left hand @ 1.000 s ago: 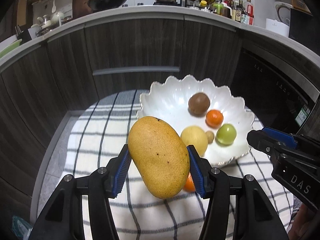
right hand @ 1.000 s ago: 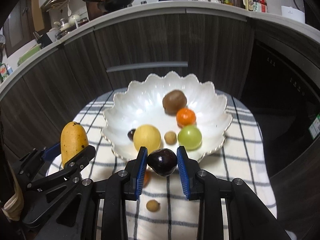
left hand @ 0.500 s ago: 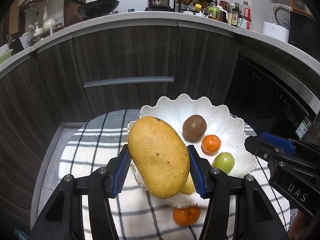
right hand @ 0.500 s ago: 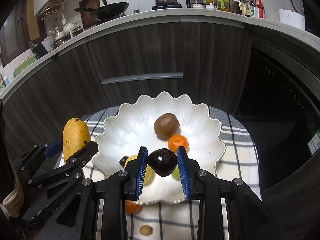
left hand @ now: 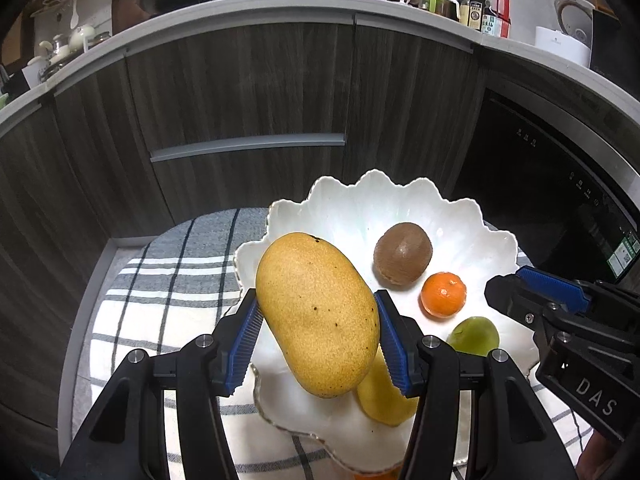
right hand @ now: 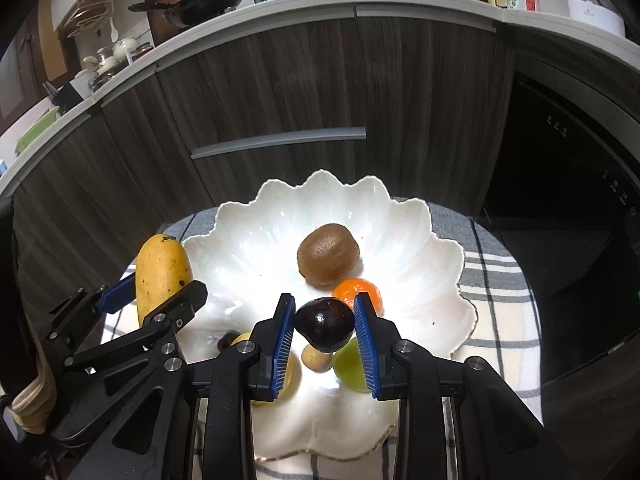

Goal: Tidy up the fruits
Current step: 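Open both grippers to release the mango and cherry into the bowl, then move both grippers back toward the last mandarin and longan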

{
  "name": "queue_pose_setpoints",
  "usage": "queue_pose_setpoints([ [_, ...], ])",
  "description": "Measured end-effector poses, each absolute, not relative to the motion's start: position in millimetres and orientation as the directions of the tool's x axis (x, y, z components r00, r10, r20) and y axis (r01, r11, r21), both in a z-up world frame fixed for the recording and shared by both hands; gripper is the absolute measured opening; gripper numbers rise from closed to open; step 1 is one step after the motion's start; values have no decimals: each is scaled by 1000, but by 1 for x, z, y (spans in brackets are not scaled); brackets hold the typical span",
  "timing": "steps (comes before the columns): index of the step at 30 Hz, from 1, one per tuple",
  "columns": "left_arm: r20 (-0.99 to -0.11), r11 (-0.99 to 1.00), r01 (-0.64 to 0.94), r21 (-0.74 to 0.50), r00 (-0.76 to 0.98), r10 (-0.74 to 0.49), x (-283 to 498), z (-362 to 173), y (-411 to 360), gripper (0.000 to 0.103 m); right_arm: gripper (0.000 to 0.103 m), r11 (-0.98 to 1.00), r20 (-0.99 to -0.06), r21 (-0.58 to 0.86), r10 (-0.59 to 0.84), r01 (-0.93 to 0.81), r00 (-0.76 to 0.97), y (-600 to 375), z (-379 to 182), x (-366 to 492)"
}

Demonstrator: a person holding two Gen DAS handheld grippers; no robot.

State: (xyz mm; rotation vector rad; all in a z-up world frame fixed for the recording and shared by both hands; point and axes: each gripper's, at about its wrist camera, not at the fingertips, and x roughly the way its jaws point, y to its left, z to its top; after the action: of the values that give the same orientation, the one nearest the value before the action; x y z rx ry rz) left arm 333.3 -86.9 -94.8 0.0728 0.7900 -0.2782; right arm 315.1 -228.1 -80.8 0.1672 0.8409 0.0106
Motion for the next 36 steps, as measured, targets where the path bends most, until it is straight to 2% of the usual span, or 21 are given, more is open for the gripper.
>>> queue_pose_setpoints([
  [13,-760,958,281,-50,611,-219,345,-110,-91,56,34,990,-758,121,46,71,651,-230,-92,324],
  [14,-758,959,281,-49,614,-219,345,-109,-90,59,40,991,-757,116,41,72,652,-230,-91,323],
  [15,-750,959,279,-42,625,-215,343,-107,-90,69,52,991,-756,106,29,79,654,-230,-90,322],
  [17,-733,964,265,-23,651,-196,339,-100,-88,77,65,991,-749,92,7,93,662,-231,-88,319],
  [21,-721,967,254,-12,668,-185,334,-90,-83,81,74,989,-746,69,-34,128,665,-236,-84,315],
  [25,-710,971,240,5,685,-165,323,-83,-79,89,75,987,-742,62,-52,145,669,-237,-78,307],
  [28,-712,972,235,8,684,-160,313,-79,-77,89,76,986,-729,60,-62,154,682,-237,-71,297],
  [33,-706,977,212,15,694,-140,291,-67,-68,93,84,981,-703,41,-107,189,703,-235,-56,276],
  [36,-704,981,193,13,699,-128,280,-60,-61,94,85,984,-697,36,-102,177,710,-230,-49,267],
])
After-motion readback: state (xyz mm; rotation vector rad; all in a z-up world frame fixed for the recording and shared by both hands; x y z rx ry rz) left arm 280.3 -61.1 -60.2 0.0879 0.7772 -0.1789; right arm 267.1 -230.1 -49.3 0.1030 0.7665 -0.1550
